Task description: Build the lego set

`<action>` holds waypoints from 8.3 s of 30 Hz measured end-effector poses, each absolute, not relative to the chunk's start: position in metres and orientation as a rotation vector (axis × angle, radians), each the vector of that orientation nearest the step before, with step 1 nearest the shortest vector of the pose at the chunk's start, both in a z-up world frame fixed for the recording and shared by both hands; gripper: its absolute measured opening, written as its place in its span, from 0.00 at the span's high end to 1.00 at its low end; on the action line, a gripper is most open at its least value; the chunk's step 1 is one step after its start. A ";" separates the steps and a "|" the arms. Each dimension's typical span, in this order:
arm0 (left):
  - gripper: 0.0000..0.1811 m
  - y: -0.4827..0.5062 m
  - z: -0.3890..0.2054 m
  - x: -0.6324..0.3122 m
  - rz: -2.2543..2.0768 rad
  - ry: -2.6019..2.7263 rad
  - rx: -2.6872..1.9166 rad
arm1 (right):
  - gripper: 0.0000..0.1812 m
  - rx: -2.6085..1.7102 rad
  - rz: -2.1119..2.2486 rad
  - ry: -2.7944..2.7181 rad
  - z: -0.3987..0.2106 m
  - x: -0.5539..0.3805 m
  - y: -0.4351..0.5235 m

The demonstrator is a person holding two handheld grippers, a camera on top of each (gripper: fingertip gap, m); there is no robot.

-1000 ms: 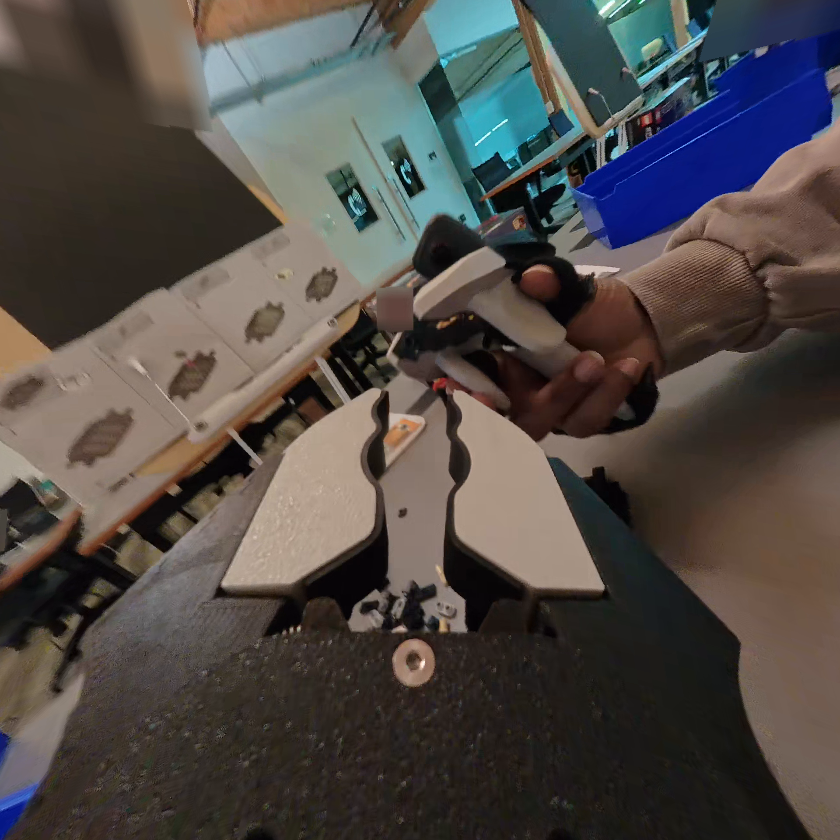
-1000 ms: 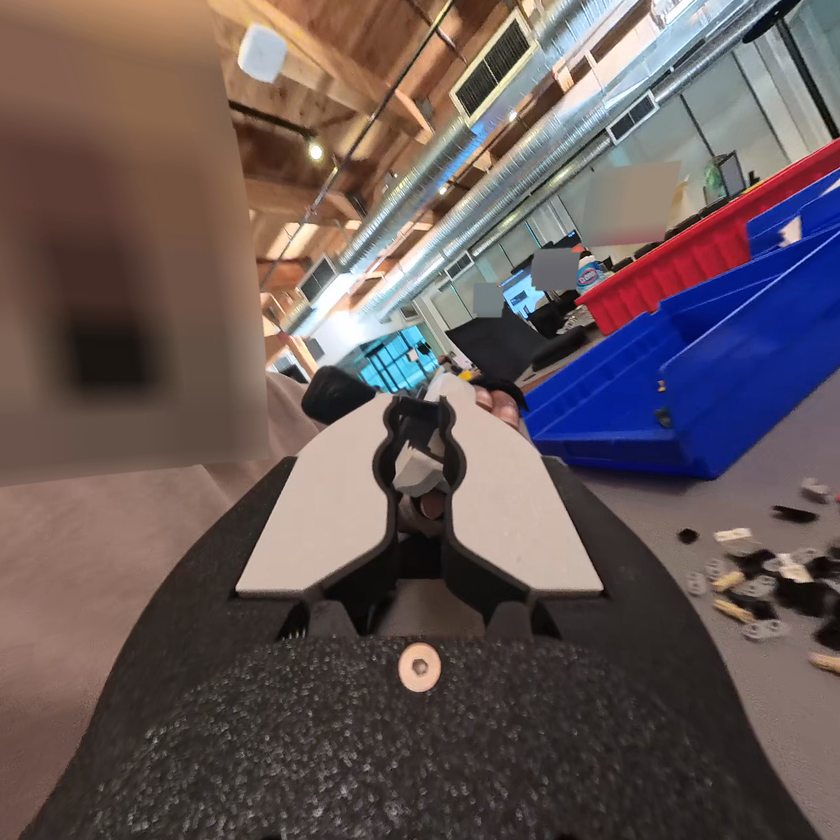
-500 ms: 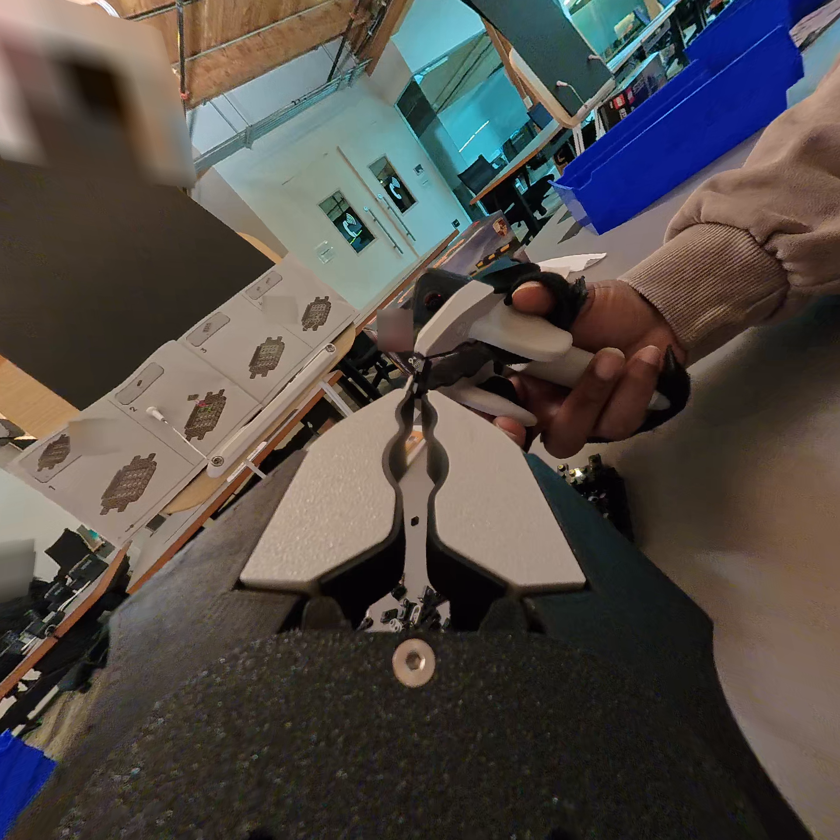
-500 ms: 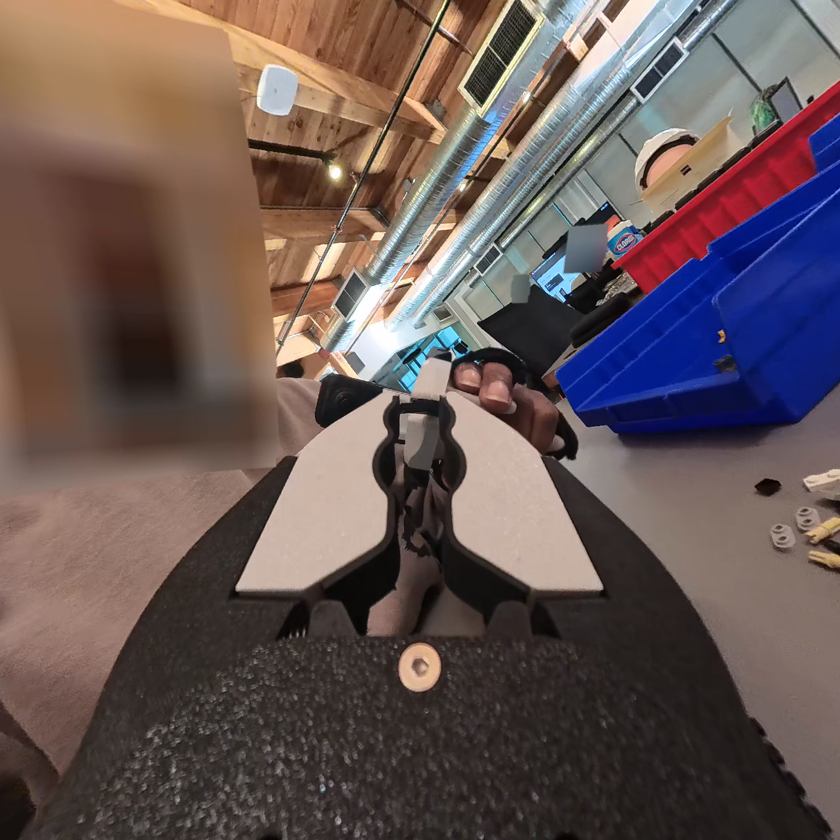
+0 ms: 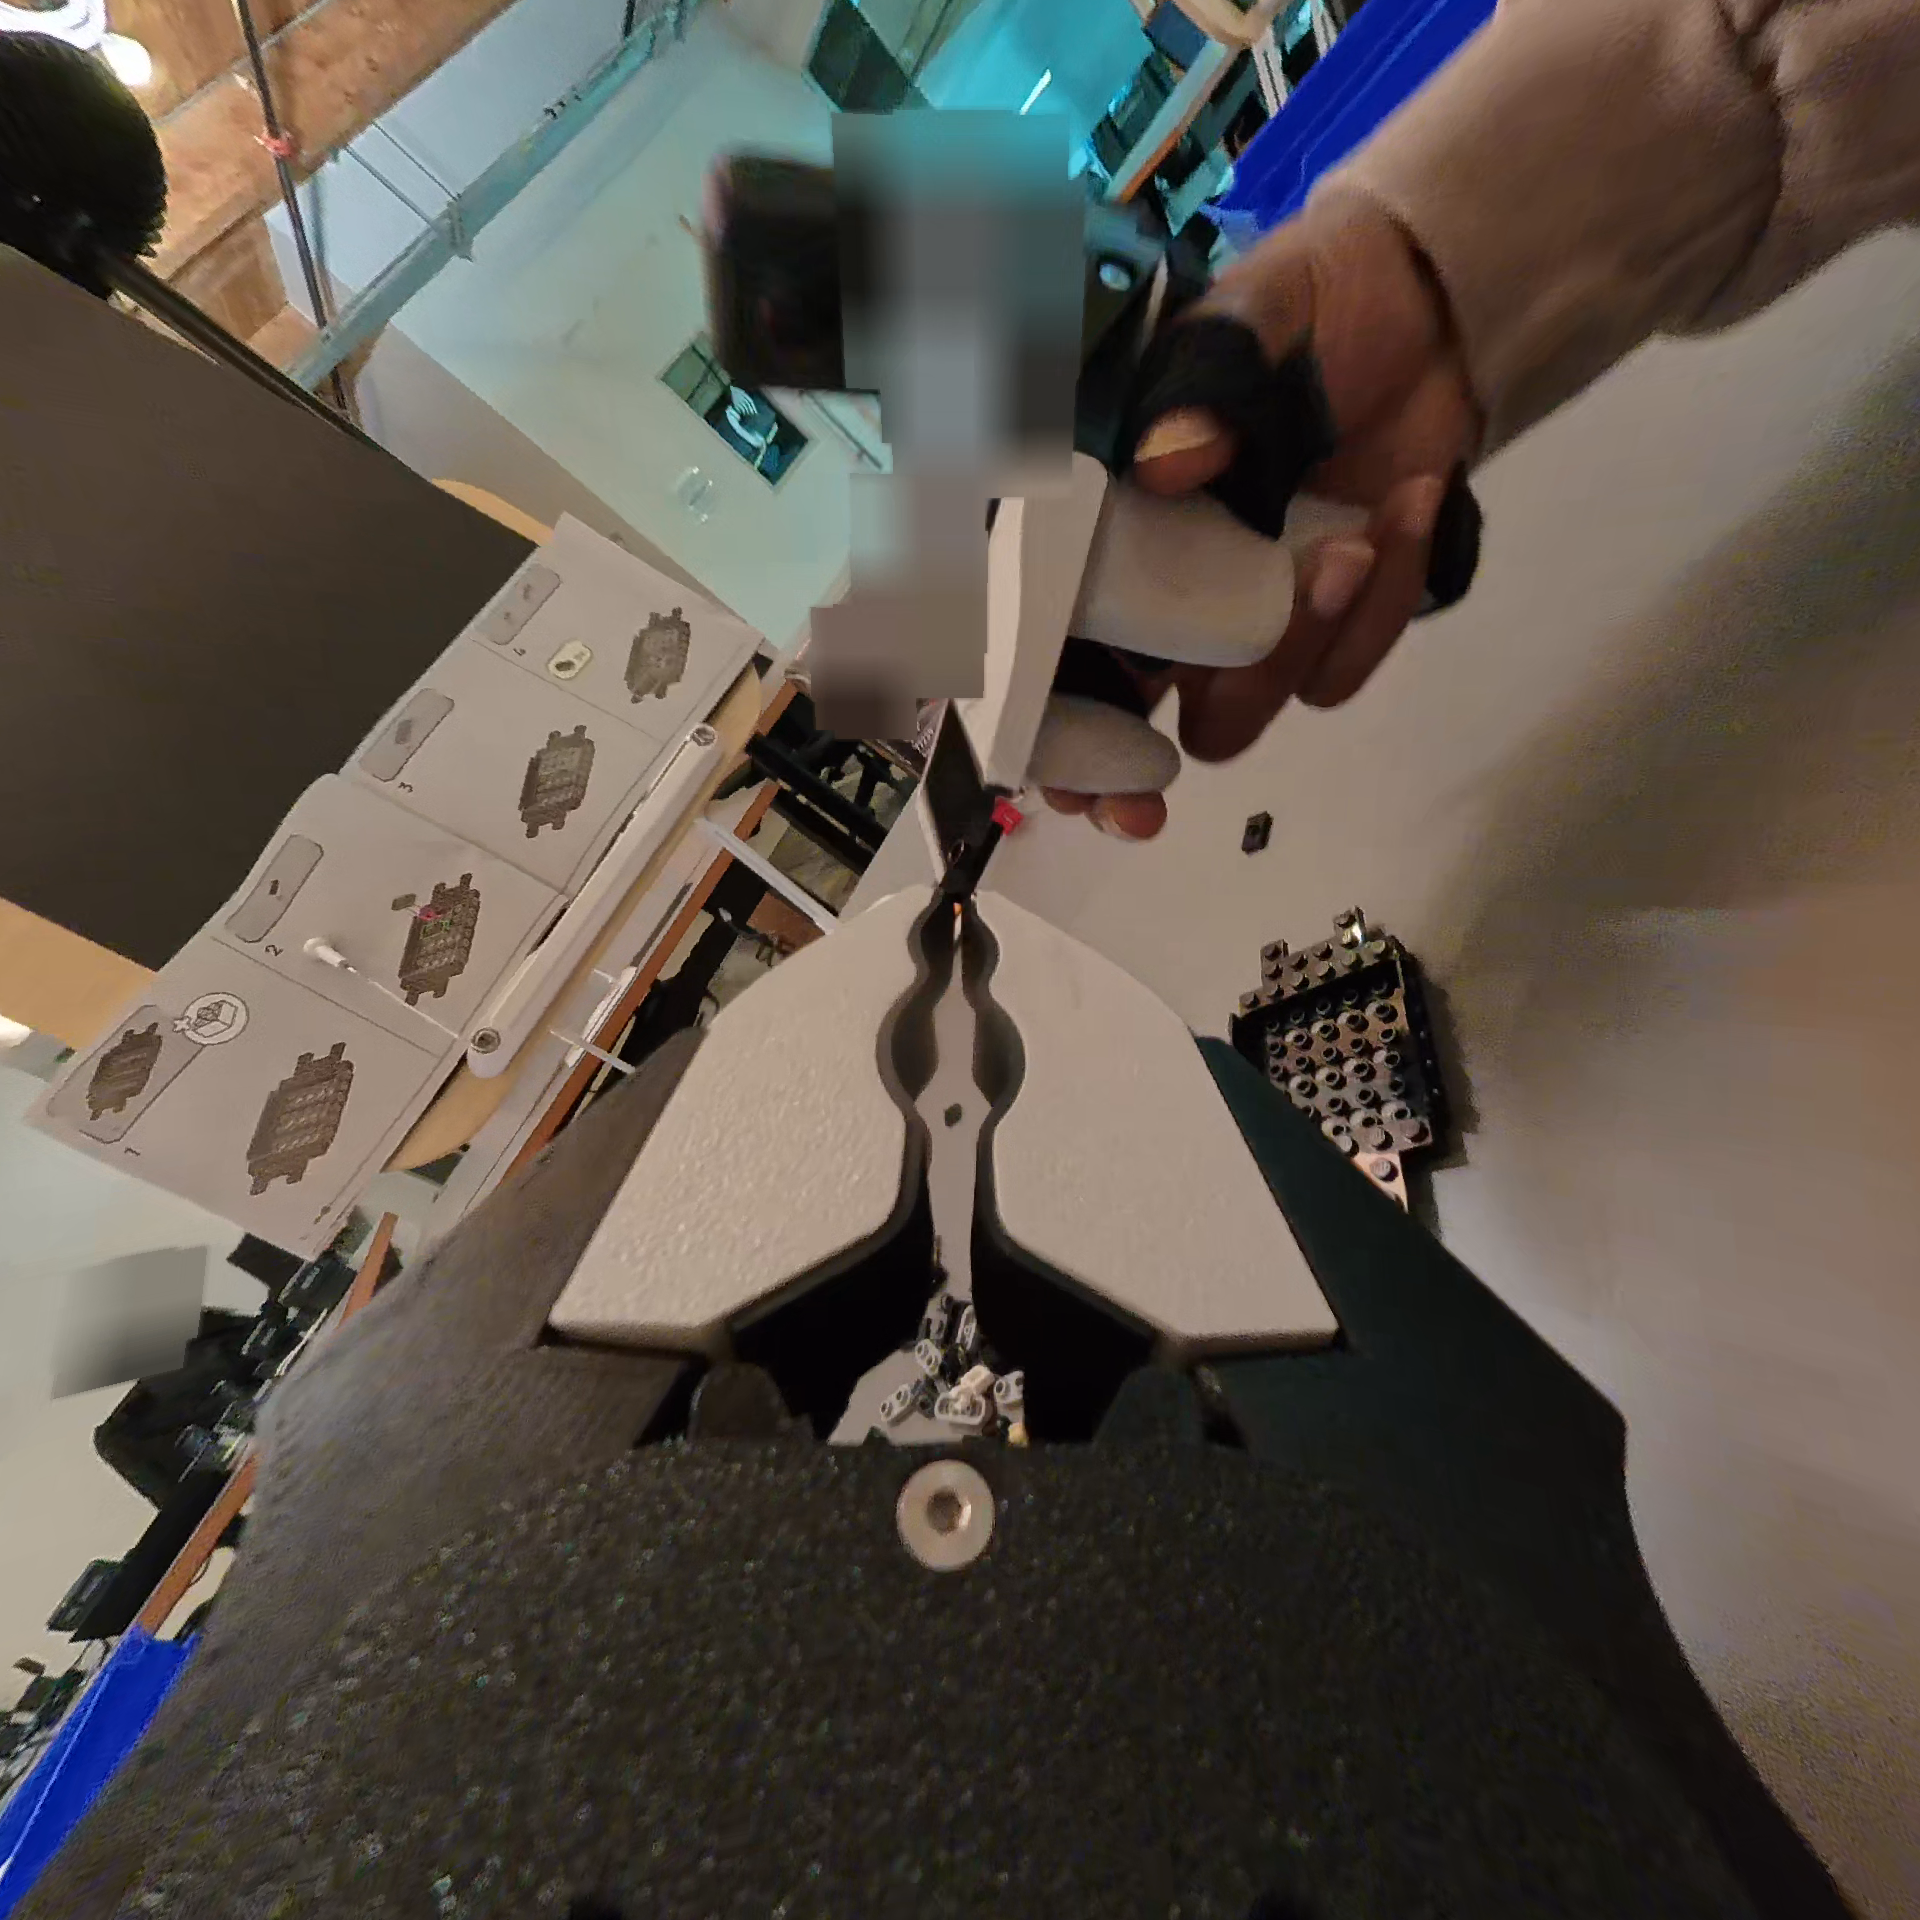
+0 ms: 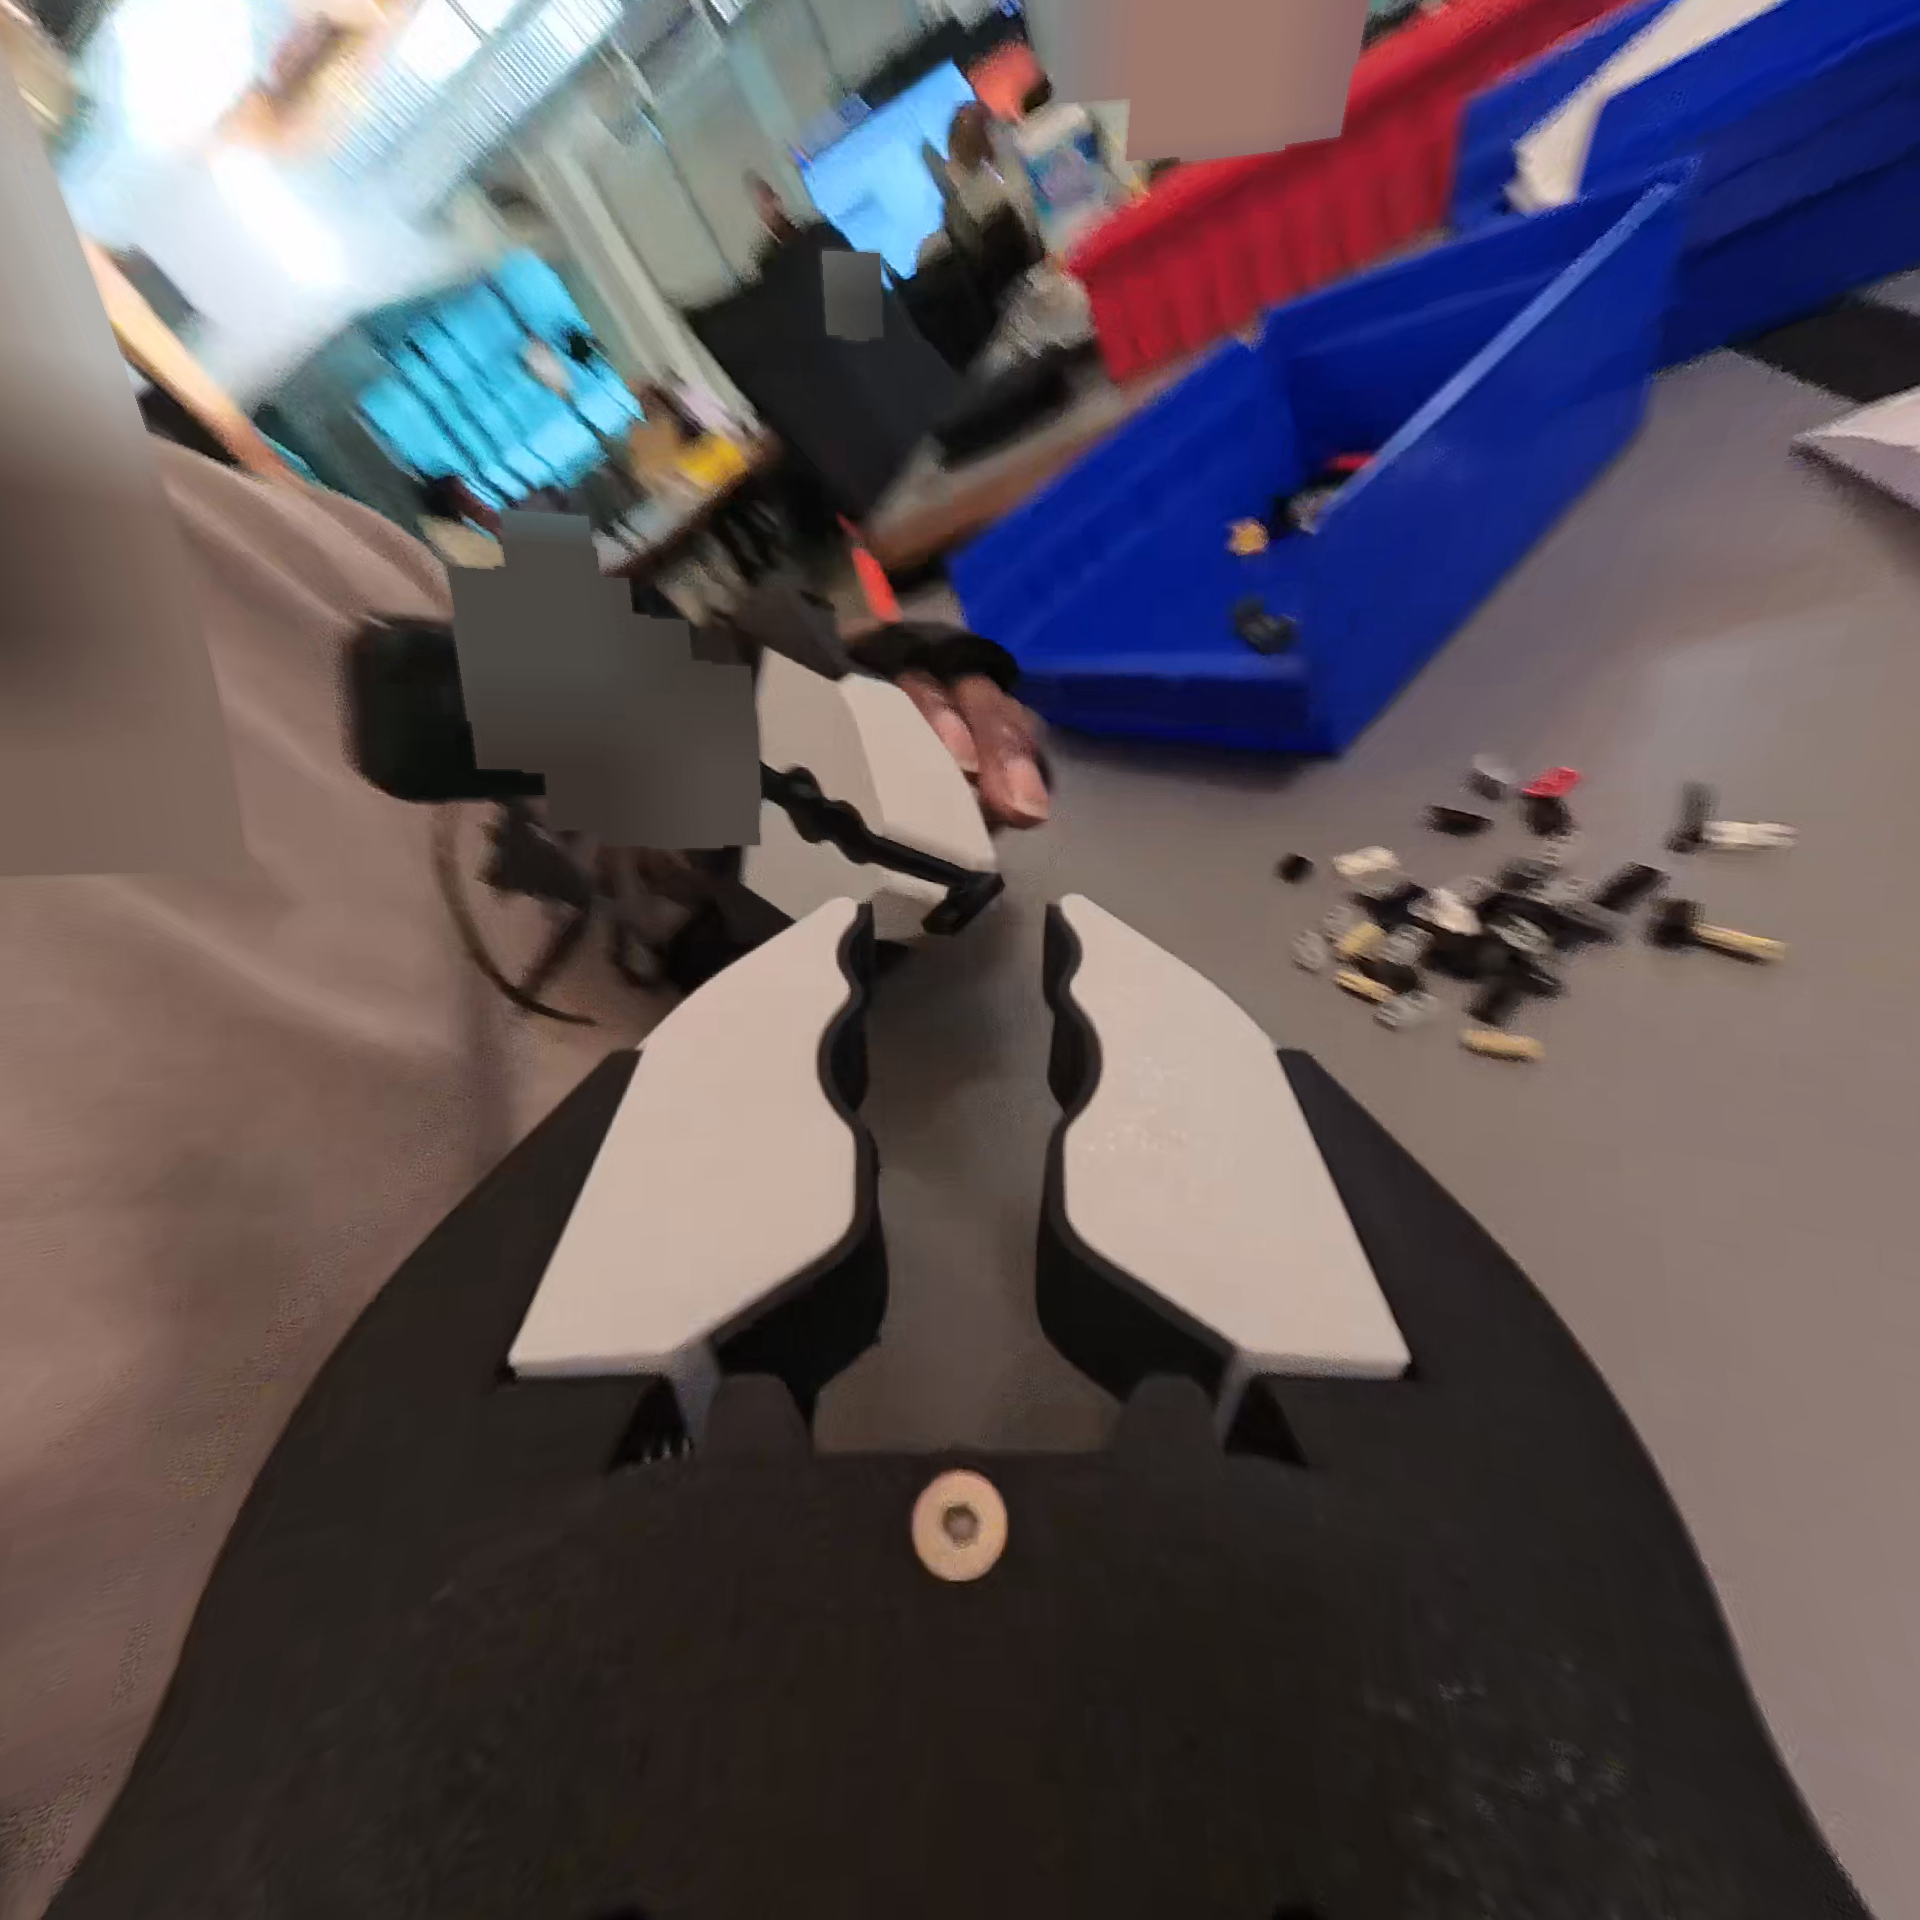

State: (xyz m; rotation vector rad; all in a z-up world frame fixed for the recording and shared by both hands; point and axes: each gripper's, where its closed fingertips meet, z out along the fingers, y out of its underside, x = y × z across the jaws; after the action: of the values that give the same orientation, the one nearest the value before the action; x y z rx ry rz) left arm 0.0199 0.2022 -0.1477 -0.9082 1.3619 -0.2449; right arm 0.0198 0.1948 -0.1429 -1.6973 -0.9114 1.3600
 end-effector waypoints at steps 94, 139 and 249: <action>1.00 0.283 -0.206 -0.041 -0.440 1.190 -1.538 | 0.91 -1.941 0.534 -1.669 -0.268 -0.007 0.342; 0.99 0.209 -0.185 0.002 -1.280 1.151 -1.657 | 0.88 -1.566 0.915 -1.549 -0.175 0.001 0.211; 1.00 0.275 -0.221 -0.032 -0.479 1.185 -1.629 | 0.89 -2.100 0.431 -1.635 -0.261 0.163 0.258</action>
State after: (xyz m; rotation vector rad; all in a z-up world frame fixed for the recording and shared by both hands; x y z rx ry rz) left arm -0.0318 0.2751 -0.2208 -1.6295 1.1851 -0.4788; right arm 0.1625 0.2579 -0.2607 -2.1001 -1.6347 0.4311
